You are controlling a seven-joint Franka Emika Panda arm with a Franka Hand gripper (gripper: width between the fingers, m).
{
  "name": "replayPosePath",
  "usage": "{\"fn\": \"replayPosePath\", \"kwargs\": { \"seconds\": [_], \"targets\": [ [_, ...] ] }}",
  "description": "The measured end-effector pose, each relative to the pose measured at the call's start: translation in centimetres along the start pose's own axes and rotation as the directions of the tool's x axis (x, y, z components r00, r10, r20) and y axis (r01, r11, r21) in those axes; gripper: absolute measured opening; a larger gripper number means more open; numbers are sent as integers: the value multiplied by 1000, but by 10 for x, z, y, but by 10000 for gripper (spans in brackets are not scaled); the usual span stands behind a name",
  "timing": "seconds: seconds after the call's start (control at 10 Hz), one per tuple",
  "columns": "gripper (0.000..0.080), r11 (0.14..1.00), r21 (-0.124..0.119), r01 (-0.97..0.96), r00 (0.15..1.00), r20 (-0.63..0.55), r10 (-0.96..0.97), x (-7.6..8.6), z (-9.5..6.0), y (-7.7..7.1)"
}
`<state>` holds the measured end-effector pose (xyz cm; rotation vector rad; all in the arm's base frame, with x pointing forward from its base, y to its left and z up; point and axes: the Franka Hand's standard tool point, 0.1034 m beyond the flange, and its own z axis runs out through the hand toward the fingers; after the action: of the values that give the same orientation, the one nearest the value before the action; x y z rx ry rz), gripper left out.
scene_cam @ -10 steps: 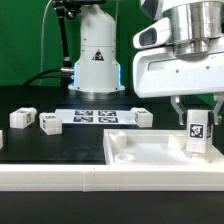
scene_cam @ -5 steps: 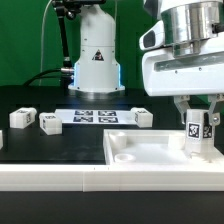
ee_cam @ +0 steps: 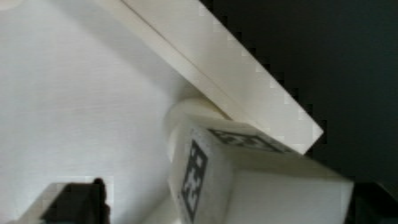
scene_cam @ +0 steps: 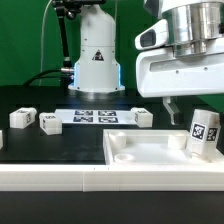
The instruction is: Assemble one leg
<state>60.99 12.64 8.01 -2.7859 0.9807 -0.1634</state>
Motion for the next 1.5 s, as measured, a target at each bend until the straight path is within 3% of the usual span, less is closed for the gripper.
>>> {"fn": "replayPosePath", "kwargs": {
  "seconds": [0.3, 0.6, 0.7, 0.8, 0.9, 1.1, 1.2, 1.3, 1.4, 1.5],
  "targets": [
    [649, 938, -40, 345, 938, 48, -343, 1, 3, -10],
    [649, 783, -83, 616, 788, 67, -612, 4, 5, -13],
    [649, 752, -87, 653, 757, 68, -650, 2, 4, -15],
    [649, 649, -83, 756, 654, 77, -753, 4, 2, -14],
    [649, 606, -79, 792, 611, 80, -788, 5, 1, -13],
    [621, 602, -78, 794, 607, 82, -790, 5, 2, -13],
    [416, 602, -78, 794, 607, 82, -790, 5, 2, -13],
    [416, 604, -81, 793, 609, 82, -789, 6, 2, -11],
    [305, 607, -85, 790, 613, 83, -786, 9, 2, -9],
    [299, 607, -85, 790, 613, 83, -786, 10, 2, -8]
  ]
}}
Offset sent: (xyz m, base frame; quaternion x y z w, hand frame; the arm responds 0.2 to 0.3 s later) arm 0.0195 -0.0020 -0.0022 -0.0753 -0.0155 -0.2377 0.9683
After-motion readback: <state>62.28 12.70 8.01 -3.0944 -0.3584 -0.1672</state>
